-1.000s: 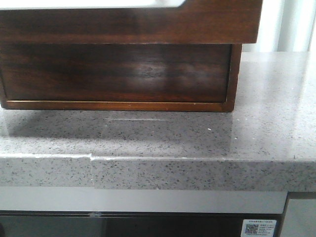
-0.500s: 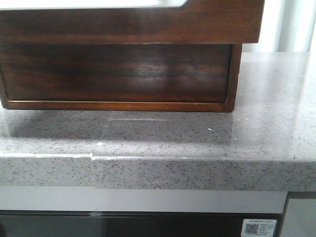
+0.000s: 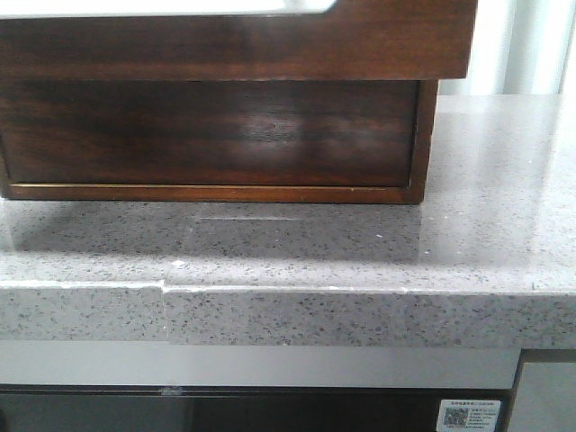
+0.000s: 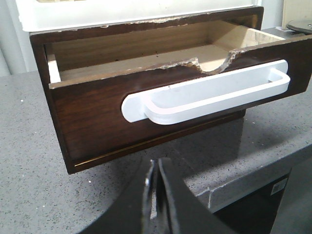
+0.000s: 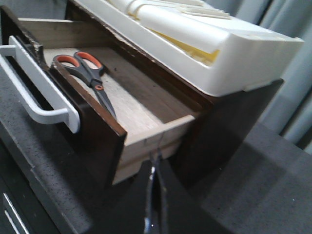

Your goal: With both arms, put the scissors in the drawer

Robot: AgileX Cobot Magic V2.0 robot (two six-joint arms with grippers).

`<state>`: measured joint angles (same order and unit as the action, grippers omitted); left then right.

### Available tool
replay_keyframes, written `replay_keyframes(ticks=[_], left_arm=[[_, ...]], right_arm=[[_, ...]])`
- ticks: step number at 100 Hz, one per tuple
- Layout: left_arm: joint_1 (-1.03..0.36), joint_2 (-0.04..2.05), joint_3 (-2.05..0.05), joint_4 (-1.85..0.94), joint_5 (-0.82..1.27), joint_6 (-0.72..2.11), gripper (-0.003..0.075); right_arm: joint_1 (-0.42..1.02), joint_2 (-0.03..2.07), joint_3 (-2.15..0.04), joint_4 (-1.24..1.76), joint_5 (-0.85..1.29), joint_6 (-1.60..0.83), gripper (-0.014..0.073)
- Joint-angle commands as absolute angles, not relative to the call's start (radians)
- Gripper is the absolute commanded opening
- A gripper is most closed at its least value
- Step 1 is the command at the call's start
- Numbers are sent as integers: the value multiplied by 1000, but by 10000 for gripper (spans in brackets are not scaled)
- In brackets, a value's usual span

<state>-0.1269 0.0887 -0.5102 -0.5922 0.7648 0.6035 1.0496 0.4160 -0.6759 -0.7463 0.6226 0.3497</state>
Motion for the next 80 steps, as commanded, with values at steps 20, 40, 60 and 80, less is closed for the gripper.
replay_keyframes(ticks=[20, 40, 60, 80], left_arm=[[-127, 104, -541, -630, 700, 606, -19], [-127, 104, -541, -630, 700, 606, -19], [-127, 104, -541, -630, 700, 606, -19], [-127, 104, -536, -633, 700, 606, -19]], right_arm=[[1051, 144, -569, -788, 579, 369, -41], [1051, 137, -569, -788, 580, 369, -41], [1051, 137, -569, -788, 580, 369, -41], [1051, 137, -569, -788, 581, 369, -41]])
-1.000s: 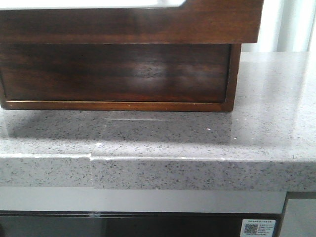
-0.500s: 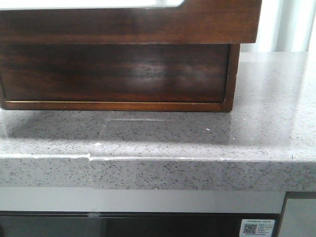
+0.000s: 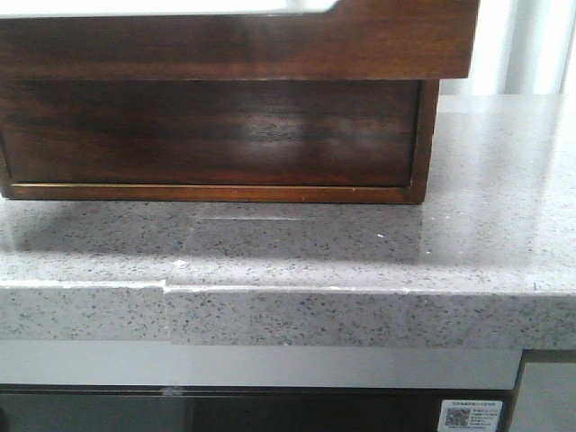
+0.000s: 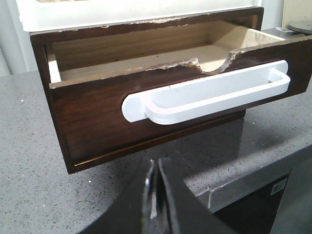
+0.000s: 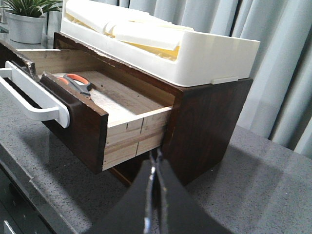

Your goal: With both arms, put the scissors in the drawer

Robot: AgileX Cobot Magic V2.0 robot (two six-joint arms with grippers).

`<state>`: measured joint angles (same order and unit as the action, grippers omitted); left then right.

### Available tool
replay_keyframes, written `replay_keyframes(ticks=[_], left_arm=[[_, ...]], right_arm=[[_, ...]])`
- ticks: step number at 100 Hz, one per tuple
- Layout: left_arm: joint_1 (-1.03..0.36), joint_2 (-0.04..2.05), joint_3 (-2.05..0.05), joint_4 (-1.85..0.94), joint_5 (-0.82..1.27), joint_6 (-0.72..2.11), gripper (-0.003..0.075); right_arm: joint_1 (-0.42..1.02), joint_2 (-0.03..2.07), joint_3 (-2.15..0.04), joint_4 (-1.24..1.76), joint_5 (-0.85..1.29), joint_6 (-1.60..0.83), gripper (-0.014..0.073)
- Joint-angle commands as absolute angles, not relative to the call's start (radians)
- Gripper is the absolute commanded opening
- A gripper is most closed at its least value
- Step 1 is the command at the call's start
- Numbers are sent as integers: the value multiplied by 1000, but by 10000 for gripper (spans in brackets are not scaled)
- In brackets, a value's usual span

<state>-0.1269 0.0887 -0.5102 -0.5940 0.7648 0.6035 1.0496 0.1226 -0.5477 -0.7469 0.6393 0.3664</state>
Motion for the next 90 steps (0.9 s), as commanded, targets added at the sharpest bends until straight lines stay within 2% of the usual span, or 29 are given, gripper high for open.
replay_keyframes(ticks=[1, 19, 26, 43, 59, 68, 77, 90], left_arm=[[-127, 104, -536, -633, 700, 606, -19], [-127, 104, -530, -634, 700, 606, -19], [-125, 104, -508, -579, 640, 609, -19], [-125, 104, -335, -353, 341, 519, -19], [-125, 104, -122, -63, 7, 170, -19], [-125, 104, -28, 0, -103, 35, -19], [-125, 93, 29, 8, -116, -32, -19], [-125, 55, 26, 6, 51, -34, -19]], right_arm=[[1051, 137, -569, -788, 581, 369, -41], [1051, 137, -569, -788, 581, 369, -41], [1051, 137, -569, -788, 581, 369, -41], [1051, 137, -569, -788, 581, 369, -41], [1051, 137, -569, -788, 581, 369, -41], [1051, 137, -569, -788, 581, 369, -41], [1051, 137, -569, -788, 581, 369, -41], [1051, 137, -569, -788, 581, 369, -41]])
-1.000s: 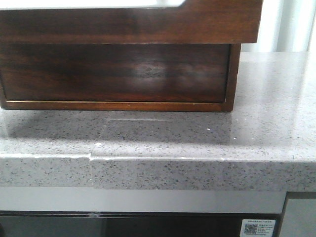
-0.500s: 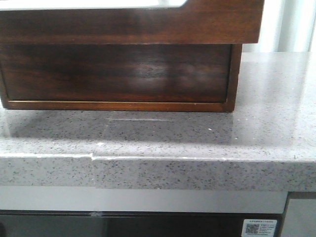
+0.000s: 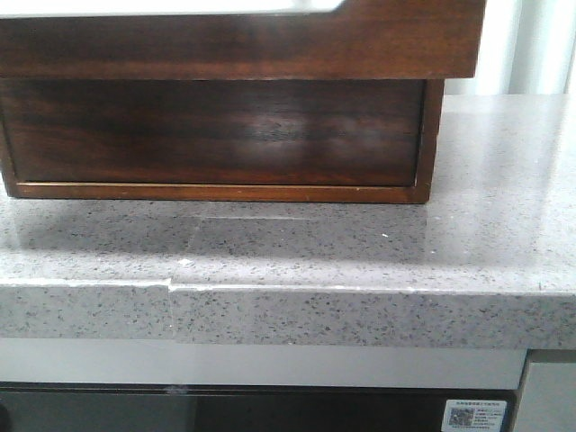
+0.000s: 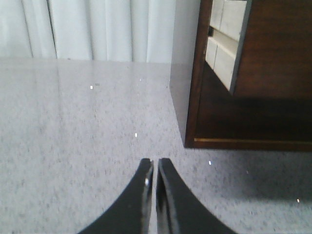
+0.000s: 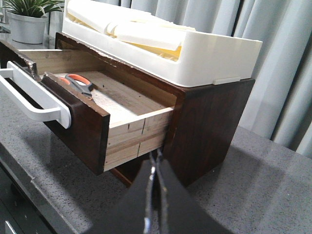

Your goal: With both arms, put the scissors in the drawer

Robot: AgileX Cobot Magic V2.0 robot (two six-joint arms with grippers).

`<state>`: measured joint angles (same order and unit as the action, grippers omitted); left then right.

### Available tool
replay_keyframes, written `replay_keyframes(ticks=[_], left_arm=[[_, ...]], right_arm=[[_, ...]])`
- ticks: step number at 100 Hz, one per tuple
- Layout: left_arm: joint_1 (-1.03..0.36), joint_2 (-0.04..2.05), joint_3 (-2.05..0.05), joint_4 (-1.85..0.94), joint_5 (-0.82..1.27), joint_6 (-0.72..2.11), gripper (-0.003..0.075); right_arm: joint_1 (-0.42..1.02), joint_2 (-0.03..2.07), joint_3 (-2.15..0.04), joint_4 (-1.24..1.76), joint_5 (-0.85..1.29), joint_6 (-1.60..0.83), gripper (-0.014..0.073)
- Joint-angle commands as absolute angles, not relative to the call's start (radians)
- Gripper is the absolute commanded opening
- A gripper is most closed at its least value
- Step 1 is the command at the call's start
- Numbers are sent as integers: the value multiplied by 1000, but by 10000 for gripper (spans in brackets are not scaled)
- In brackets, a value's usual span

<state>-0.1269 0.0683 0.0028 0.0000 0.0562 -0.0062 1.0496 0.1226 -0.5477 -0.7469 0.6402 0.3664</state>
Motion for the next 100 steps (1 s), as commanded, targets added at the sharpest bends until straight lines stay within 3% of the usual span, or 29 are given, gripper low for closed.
replay_keyframes(ticks=[1, 18, 100], left_arm=[[-125, 50, 26, 6, 58, -34, -19], [-125, -29, 26, -58, 322, -34, -19], [-125, -35, 26, -89, 315, -34, -19]], right_arm=[[1051, 137, -569, -788, 581, 369, -41], [1051, 137, -569, -788, 583, 369, -41], [1051, 137, -566, -788, 585, 369, -41]])
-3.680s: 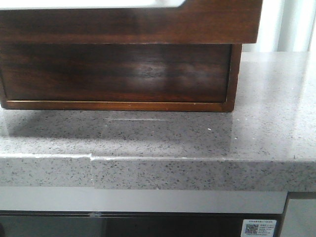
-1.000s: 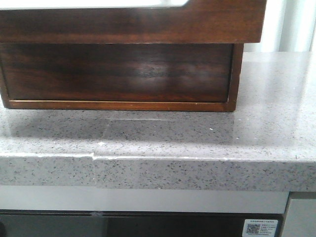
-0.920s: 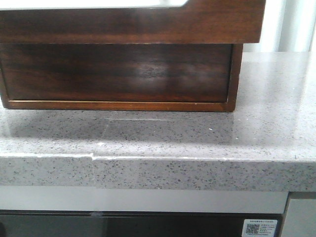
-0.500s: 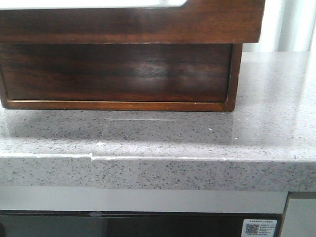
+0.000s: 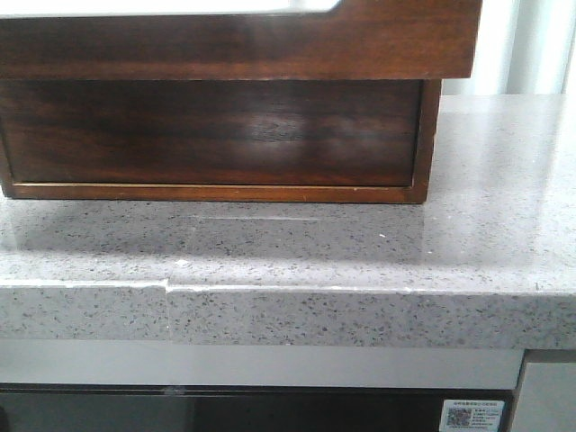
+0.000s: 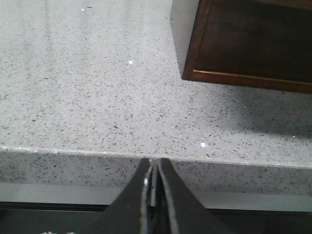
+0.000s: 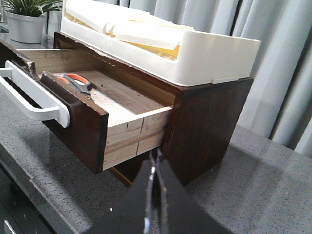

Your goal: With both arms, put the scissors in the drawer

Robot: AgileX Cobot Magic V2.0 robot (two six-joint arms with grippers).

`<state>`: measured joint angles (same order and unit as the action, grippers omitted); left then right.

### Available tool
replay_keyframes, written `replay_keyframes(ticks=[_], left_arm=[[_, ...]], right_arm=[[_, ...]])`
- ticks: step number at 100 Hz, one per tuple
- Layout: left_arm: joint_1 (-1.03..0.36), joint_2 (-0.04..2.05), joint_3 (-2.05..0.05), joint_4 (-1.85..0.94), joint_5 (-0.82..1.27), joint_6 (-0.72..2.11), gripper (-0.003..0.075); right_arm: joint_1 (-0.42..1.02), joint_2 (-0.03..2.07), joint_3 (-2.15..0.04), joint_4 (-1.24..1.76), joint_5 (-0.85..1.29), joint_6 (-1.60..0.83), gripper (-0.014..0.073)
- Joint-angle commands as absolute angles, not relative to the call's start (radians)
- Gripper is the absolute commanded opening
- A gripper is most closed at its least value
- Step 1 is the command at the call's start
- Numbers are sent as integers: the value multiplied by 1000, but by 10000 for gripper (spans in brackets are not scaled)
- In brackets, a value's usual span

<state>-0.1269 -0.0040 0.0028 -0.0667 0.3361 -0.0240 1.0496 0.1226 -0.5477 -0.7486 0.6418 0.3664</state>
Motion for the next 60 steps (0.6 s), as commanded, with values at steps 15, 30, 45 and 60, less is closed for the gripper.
replay_keyframes(ticks=[15, 30, 45, 60], left_arm=[[-125, -35, 26, -89, 315, -34, -19], [-125, -35, 26, -89, 315, -34, -19], [-125, -35, 26, -89, 315, -34, -19], [-125, -35, 26, -89, 315, -34, -19]], right_arm=[[1031, 137, -521, -869, 622, 369, -41], [915, 137, -429, -846, 522, 442, -41], [702, 137, -342, -610, 346, 430, -41], [472, 137, -200, -372, 105, 262, -41]])
